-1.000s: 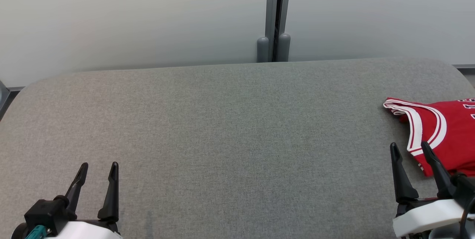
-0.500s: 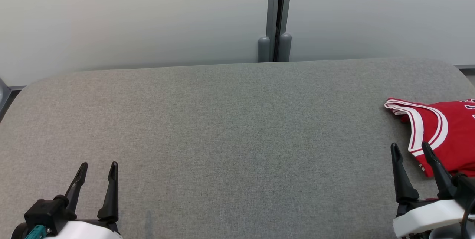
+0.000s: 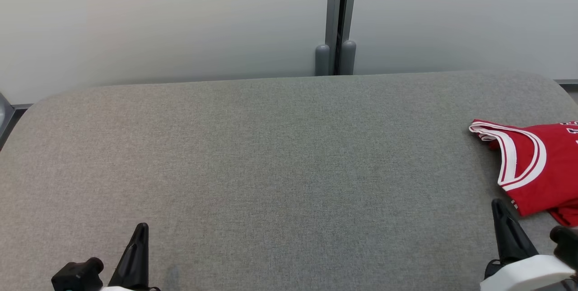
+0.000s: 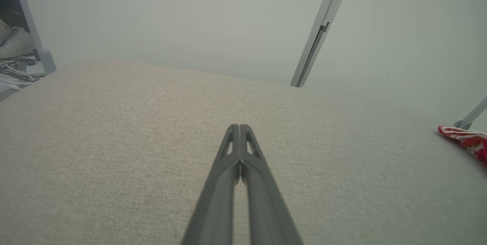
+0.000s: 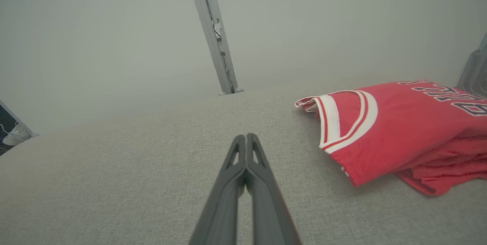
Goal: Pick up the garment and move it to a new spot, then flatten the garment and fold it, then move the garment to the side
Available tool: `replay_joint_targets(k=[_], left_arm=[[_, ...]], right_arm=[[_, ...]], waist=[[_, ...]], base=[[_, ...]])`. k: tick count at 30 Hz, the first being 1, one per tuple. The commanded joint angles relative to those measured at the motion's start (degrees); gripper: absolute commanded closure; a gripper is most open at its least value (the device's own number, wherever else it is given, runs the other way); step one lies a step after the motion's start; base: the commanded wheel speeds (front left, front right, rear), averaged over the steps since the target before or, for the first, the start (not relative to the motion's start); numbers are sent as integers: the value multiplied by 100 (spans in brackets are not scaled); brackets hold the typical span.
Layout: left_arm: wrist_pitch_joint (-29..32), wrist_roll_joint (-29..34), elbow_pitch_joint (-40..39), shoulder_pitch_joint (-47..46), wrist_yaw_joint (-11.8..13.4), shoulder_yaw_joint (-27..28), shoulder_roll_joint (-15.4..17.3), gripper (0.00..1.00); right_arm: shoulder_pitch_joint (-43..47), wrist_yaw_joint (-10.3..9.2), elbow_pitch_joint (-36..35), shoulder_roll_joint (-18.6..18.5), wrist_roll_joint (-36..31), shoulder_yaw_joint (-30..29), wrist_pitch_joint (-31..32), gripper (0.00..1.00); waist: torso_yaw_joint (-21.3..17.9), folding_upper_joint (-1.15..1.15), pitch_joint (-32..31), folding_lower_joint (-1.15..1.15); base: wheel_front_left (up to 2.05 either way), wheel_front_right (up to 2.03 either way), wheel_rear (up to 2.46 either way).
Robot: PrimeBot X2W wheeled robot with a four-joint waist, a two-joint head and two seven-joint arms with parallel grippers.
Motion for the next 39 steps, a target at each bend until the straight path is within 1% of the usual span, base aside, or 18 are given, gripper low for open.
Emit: replay_joint_targets(k=[1, 14, 15, 39], left_arm=[[-35, -203, -82, -139, -67, 20, 34, 100], [-90, -1246, -36, -292, -287, -46, -197, 100], [-90, -1246, -36, -292, -287, -46, -197, 100], [-172, -2870, 29, -521, -636, -162, -561, 100]], right_arm=[[-182, 0, -52, -50, 254, -124, 102, 100], [-394, 0, 197, -101, 1505, -652, 728, 100], [-394, 0, 197, -101, 1505, -652, 728, 100], [-733, 0, 596, -185, 3454, -1469, 1704, 100]], waist=[[-1, 0, 0, 0], [-7, 0, 0, 0], [-7, 0, 0, 0], [-19, 0, -1, 0]], base=[[0, 0, 0], [0, 0, 0], [0, 0, 0], [0, 0, 0]])
